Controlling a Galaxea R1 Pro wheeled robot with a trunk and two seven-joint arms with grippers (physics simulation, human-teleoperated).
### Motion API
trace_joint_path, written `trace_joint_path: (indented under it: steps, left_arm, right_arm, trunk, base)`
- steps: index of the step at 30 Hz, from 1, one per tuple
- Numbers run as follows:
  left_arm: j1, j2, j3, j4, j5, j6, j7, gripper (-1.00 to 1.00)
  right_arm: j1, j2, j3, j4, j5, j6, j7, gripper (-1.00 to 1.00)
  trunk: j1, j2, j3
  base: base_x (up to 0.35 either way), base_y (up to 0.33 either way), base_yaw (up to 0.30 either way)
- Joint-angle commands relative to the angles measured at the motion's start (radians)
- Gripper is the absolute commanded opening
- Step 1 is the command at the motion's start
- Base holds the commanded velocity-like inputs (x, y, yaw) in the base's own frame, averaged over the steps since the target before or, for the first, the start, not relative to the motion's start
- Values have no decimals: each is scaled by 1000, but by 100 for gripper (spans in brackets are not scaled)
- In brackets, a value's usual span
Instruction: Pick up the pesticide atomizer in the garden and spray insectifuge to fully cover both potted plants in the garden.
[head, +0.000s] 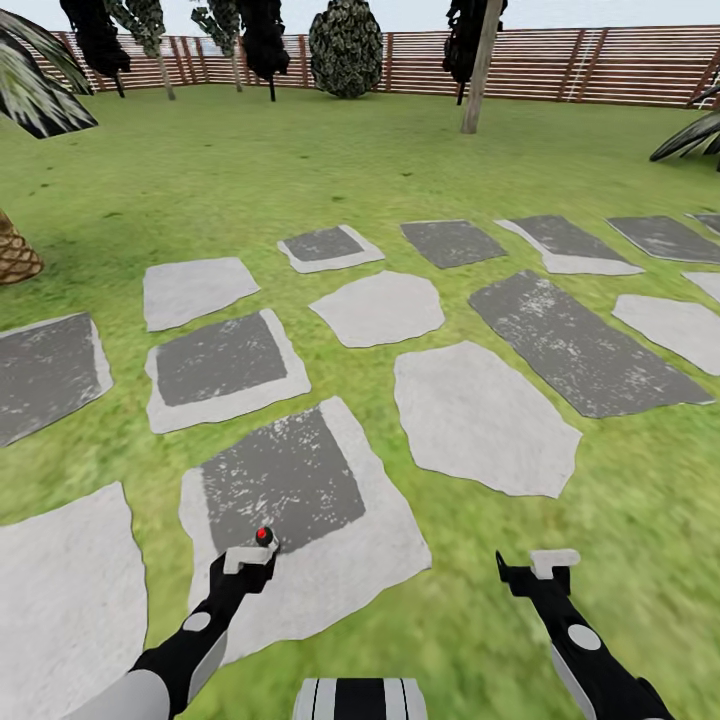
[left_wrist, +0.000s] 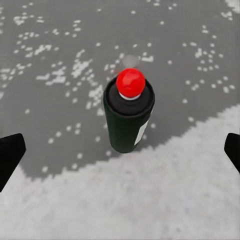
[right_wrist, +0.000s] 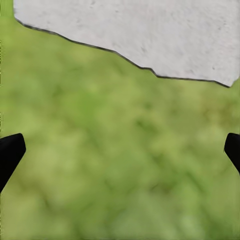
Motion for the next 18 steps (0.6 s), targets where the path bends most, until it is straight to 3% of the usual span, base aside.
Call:
trace_joint_path:
  steps: [1, 15, 18]
  left_arm:
    - [1, 0, -4, 2, 5, -6, -1, 100]
    - [-2, -4, -6, -6, 5, -7, -1, 100]
    - [-2, -5, -6, -6, 5, -7, -1, 100]
  right_arm:
    - [0, 0, 0, 1, 0, -3, 0, 100]
    - [0, -1, -1, -6, -3, -6, 0, 100]
    - [0, -5, -2, -58, -5, -5, 0, 100]
  trunk:
    - [0, 0, -1]
    - [6, -3, -73]
    - [7, -4, -89]
  base:
    - [0, 0, 0]
    - [0, 0, 0]
    - [0, 0, 0]
